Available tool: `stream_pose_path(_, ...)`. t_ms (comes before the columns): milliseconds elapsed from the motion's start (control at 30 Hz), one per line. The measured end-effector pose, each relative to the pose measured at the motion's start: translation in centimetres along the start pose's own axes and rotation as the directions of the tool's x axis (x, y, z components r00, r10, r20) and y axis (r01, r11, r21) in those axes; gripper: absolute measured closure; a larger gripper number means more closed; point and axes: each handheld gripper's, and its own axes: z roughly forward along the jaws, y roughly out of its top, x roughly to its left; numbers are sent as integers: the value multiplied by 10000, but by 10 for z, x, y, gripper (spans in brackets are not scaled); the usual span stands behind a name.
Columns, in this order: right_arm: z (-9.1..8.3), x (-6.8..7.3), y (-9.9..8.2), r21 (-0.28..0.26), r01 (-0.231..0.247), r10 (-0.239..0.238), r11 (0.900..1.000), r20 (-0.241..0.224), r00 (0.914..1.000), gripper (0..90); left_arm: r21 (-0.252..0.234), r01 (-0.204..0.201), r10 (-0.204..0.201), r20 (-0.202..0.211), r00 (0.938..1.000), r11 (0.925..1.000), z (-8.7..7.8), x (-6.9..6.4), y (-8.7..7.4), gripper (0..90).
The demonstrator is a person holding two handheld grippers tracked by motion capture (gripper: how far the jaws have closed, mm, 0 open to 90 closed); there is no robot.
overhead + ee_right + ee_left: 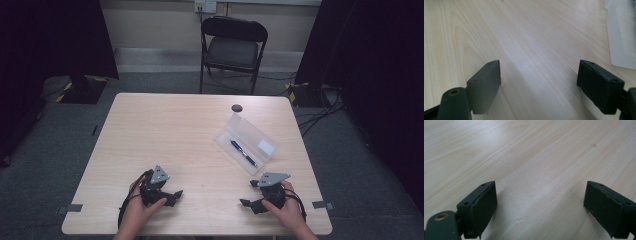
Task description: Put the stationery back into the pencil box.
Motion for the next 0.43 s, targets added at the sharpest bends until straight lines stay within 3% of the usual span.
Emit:
stream_pose_path(167,1,4,0,179,573,-577,9982,222,9981,168,1,-3,3,-2,10000,10000,0,0,0,112)
stream_pose_path(433,1,4,0,182,582,-585,9981,208,9981,167,2,2,-2,5,10000,10000,0,0,0,113)
